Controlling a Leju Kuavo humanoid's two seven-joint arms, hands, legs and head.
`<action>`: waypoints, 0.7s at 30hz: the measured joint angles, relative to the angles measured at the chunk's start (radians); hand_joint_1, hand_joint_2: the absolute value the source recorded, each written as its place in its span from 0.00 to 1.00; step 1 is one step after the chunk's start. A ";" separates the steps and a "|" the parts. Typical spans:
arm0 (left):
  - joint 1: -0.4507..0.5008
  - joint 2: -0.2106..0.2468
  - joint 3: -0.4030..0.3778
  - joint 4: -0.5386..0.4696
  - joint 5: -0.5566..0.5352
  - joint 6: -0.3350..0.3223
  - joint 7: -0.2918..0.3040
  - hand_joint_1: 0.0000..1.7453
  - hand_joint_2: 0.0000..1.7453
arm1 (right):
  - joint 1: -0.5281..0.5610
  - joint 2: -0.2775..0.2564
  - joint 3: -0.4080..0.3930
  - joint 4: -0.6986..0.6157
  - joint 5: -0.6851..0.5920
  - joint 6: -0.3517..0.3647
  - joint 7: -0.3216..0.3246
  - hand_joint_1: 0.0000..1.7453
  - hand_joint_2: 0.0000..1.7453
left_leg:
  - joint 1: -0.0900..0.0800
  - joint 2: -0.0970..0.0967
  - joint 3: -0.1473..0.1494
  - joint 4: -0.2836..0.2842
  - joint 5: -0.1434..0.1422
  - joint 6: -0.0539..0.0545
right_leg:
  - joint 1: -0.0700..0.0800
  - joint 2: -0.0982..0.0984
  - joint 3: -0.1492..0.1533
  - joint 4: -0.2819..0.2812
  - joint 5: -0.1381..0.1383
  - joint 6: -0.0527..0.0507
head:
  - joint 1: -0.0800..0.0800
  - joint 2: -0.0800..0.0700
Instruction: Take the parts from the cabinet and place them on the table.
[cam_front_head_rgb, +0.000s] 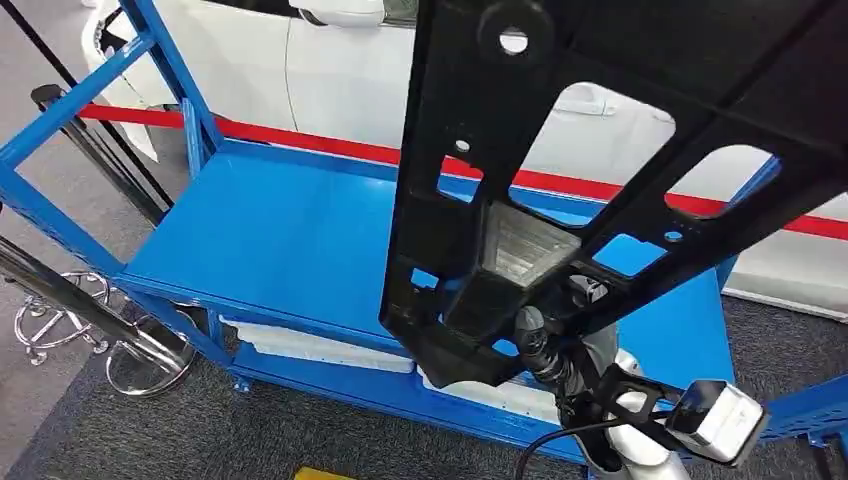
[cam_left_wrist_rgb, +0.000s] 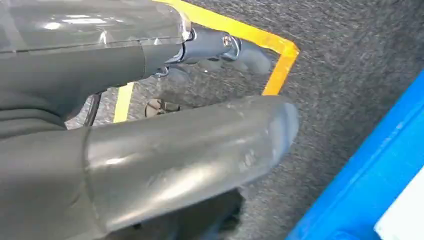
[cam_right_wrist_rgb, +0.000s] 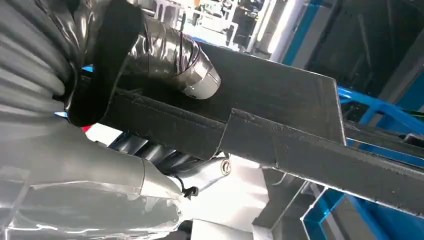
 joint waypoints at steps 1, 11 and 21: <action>0.000 0.000 0.000 0.000 0.000 0.000 0.000 0.00 0.00 | 0.001 -0.002 0.000 0.000 -0.001 0.013 0.000 1.00 1.00 | 0.000 0.000 0.028 -0.059 0.039 0.001 | 0.000 0.001 0.001 0.001 -0.001 0.000 | 0.000 0.000; 0.000 -0.004 0.019 0.000 0.013 0.003 -0.015 0.00 0.00 | 0.070 -0.112 0.005 -0.097 0.092 0.156 -0.046 1.00 1.00 | -0.001 0.016 0.152 -0.318 0.137 0.050 | 0.002 0.008 -0.035 0.087 -0.067 0.049 | 0.000 0.000; 0.002 -0.015 0.058 0.000 0.050 0.040 -0.014 0.00 0.00 | 0.227 -0.187 0.003 -0.156 0.117 0.149 -0.090 1.00 1.00 | -0.010 0.086 0.161 -0.317 0.125 0.034 | 0.010 -0.064 0.006 0.015 -0.022 0.032 | 0.000 0.000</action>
